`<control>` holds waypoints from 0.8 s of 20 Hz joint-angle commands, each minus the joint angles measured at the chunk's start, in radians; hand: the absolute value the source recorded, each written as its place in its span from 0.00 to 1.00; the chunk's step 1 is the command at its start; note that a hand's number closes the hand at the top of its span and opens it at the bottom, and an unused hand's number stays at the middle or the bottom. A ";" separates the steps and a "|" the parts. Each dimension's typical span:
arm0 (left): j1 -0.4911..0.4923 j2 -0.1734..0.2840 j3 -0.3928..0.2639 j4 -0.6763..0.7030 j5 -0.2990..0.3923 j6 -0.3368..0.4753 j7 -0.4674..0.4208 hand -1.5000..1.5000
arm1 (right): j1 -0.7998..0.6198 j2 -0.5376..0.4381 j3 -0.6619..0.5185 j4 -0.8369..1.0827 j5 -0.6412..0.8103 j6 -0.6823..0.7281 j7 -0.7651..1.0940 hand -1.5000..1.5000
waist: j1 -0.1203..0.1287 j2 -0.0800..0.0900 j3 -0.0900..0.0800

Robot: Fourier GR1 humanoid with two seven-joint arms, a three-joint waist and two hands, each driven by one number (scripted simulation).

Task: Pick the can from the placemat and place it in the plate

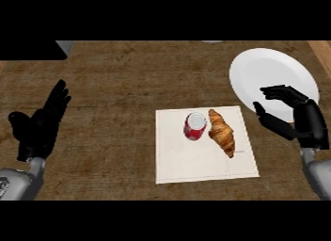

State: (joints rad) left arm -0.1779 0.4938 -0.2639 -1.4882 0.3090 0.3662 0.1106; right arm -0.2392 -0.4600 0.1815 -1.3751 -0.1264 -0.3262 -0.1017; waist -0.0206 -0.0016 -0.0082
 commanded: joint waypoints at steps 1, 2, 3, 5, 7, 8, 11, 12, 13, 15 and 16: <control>0.019 0.017 0.029 0.029 0.049 -0.048 0.025 0.50 | 0.097 0.185 -0.062 -0.037 0.018 -0.259 -0.153 0.00 | -0.015 -0.002 0.010; 0.018 -0.007 0.008 0.022 0.040 -0.039 0.034 0.50 | 0.160 0.243 -0.009 -0.074 0.031 -0.265 -0.209 0.00 | -0.009 -0.002 0.010; 0.020 -0.029 0.011 0.067 0.041 -0.074 -0.026 0.50 | 0.143 0.277 0.027 -0.036 0.072 -0.278 -0.241 0.00 | 0.010 0.003 0.008; -0.040 -0.066 0.019 0.131 0.019 -0.085 -0.010 0.50 | 0.204 0.245 0.078 -0.003 0.108 -0.193 -0.287 0.00 | 0.012 0.003 0.008; -0.009 -0.023 0.062 0.096 0.043 -0.124 0.003 0.50 | 0.184 0.196 0.119 -0.014 0.192 -0.205 -0.189 0.00 | 0.019 0.002 0.008; 0.017 -0.028 0.038 0.069 0.026 -0.111 0.002 0.50 | 0.252 0.204 0.177 -0.066 0.252 -0.255 -0.175 0.00 | 0.017 0.000 0.007; -0.009 -0.060 0.061 0.140 0.015 -0.120 -0.022 0.50 | 0.210 0.160 0.219 -0.114 0.334 -0.235 0.013 0.00 | 0.015 0.001 0.007; -0.028 -0.062 0.053 0.136 -0.001 -0.124 -0.027 0.50 | 0.196 0.138 0.232 -0.152 0.370 -0.230 0.092 0.00 | 0.014 0.001 0.007; -0.012 -0.056 0.073 0.154 0.002 -0.144 -0.041 0.50 | 0.206 0.124 0.221 -0.158 0.388 -0.225 0.117 0.00 | 0.015 0.001 0.007; 0.015 -0.038 0.104 0.122 0.013 -0.187 -0.034 0.50 | 0.210 0.094 0.207 -0.218 0.407 -0.174 0.164 0.00 | 0.018 0.000 0.007; -0.002 -0.066 0.091 0.141 -0.013 -0.160 -0.034 0.50 | 0.208 0.088 0.222 -0.245 0.427 -0.154 0.230 0.00 | 0.016 0.000 0.007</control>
State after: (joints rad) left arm -0.1762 0.4436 -0.1937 -1.3723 0.3161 0.2276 0.0896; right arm -0.0426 -0.3344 0.3806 -1.5354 0.2305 -0.5234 -0.0079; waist -0.0041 -0.0011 -0.0009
